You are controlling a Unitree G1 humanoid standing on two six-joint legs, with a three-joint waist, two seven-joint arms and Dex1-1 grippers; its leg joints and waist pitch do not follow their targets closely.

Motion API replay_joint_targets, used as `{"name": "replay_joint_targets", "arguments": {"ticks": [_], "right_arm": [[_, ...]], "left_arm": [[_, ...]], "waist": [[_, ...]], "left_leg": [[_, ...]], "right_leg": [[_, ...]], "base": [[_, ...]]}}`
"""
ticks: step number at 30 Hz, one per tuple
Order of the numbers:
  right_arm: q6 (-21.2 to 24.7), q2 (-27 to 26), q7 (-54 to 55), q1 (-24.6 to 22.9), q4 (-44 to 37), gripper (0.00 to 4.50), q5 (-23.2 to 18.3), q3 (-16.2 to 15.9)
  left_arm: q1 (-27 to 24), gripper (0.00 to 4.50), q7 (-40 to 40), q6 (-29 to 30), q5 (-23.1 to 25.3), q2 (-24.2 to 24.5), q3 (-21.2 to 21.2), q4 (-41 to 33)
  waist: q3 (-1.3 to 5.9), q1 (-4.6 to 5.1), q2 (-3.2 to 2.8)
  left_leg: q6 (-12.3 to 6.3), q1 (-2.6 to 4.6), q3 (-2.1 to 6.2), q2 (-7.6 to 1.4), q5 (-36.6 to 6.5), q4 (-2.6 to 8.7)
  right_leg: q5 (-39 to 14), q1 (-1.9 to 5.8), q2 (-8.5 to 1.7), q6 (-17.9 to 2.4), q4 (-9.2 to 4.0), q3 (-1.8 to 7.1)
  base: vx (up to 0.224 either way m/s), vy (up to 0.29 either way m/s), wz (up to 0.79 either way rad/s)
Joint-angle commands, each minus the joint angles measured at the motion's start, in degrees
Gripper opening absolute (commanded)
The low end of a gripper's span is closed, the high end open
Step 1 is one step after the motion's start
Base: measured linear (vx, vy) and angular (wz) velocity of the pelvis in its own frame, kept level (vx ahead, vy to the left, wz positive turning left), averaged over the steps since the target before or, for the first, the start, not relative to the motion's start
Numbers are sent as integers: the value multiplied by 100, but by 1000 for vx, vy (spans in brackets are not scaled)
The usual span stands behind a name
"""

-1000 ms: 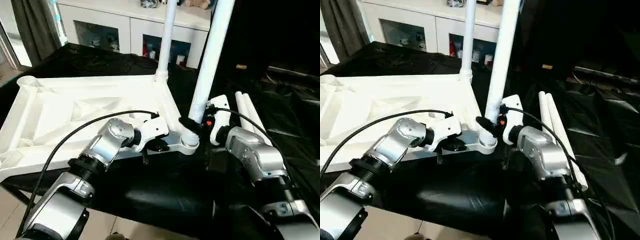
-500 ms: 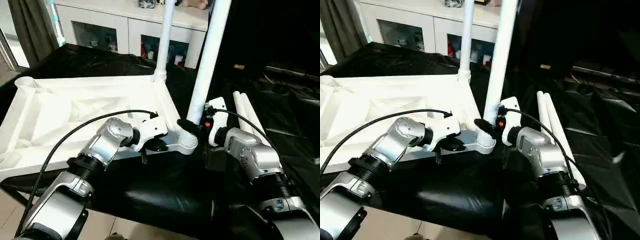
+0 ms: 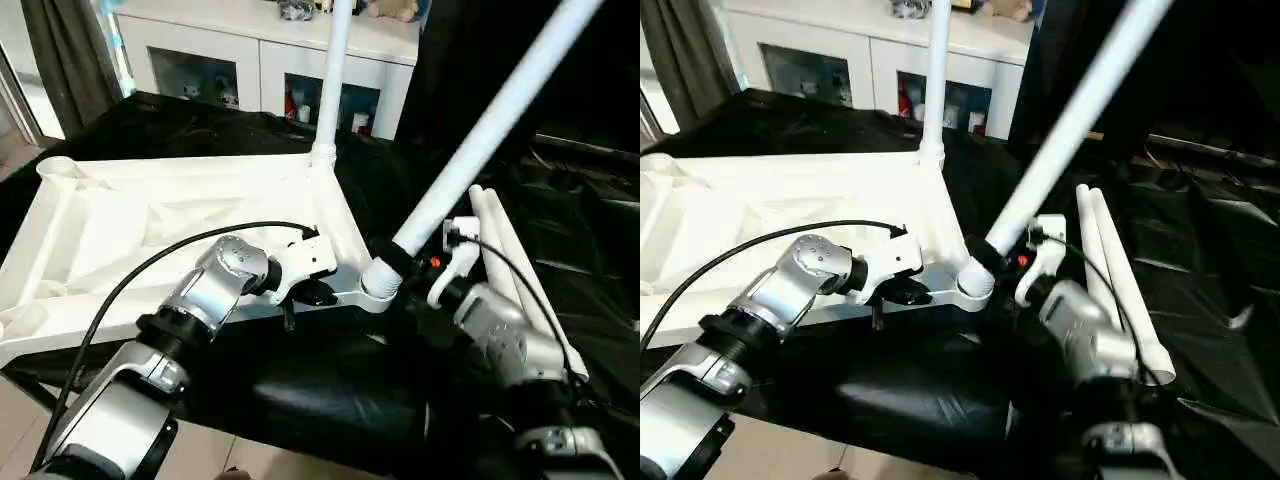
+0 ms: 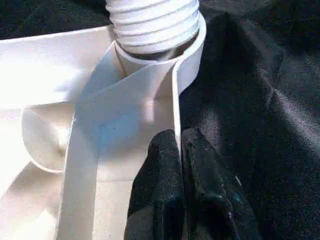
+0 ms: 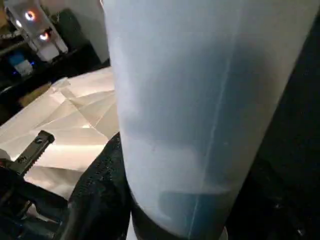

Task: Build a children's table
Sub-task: Insert table leg to table base

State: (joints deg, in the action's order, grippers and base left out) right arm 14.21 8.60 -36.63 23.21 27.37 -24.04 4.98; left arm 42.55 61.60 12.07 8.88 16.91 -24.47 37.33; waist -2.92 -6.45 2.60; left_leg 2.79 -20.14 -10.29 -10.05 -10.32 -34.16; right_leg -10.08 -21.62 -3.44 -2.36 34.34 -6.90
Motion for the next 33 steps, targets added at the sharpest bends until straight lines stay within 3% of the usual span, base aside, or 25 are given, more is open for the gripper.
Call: {"name": "replay_joint_targets", "arguments": {"ticks": [1,5,9,15,16,18,20,22,28,33], "right_arm": [[-135,150,214,-276,297,191,489,-134],[-823,214,175,-477,138,191,1061,-556],[-1045,261,148,-491,100,191,1204,-697],[-871,349,-156,-333,190,191,1292,-996],[-851,348,-178,-320,200,191,1288,-1006],[-575,358,-476,-144,314,191,1225,-1090],[-457,392,-694,-40,395,191,1213,-1159],[-365,447,-908,32,461,191,1193,-1232],[-452,719,-1759,106,618,191,1213,-1489],[-564,892,-2220,11,599,191,1233,-1571]], "left_arm": [[15,0,13,43,217,112,-75,174],[84,0,-52,-30,259,126,-89,293],[105,0,-58,-67,253,129,-102,353],[10,0,12,-88,234,139,-168,281],[2,0,27,-87,229,142,-172,270],[-128,0,382,-189,100,232,-215,36],[-226,0,662,-319,7,323,-259,-151],[-321,0,912,-446,-98,397,-290,-325],[-480,0,1346,-583,-265,543,-369,-652],[-498,0,1418,-625,-259,593,-375,-731]], "waist": [[320,-14,-84],[308,-5,-133],[311,6,-125],[300,17,-47],[299,10,-55],[302,30,-23],[313,37,-54],[315,76,-33],[294,105,-7],[277,91,2]], "left_leg": [[71,81,211,-420,-1629,449],[93,115,234,-421,-1894,463],[35,94,236,-421,-1849,481],[-42,93,230,-419,-1846,473],[-48,101,232,-421,-1848,473],[-56,97,237,-435,-1862,485],[-40,83,239,-444,-1800,487],[-48,73,230,-443,-1765,494],[-48,80,217,-454,-1772,505],[-7,106,237,-458,-1982,516]], "right_leg": [[-2344,219,-736,-684,-573,417],[-2713,192,-736,-560,-634,403],[-2602,207,-733,-586,-621,410],[-2908,192,-741,-505,-660,401],[-2909,186,-743,-507,-656,403],[-2870,183,-741,-526,-650,406],[-2699,188,-756,-579,-620,425],[-2577,195,-745,-621,-605,431],[-2465,188,-729,-696,-585,444],[-2798,168,-739,-596,-630,433]], "base": [[0,0,0],[0,0,0],[0,0,0],[0,0,0],[0,0,0],[0,0,0],[0,0,0],[0,0,0],[0,0,0],[0,0,0]]}}
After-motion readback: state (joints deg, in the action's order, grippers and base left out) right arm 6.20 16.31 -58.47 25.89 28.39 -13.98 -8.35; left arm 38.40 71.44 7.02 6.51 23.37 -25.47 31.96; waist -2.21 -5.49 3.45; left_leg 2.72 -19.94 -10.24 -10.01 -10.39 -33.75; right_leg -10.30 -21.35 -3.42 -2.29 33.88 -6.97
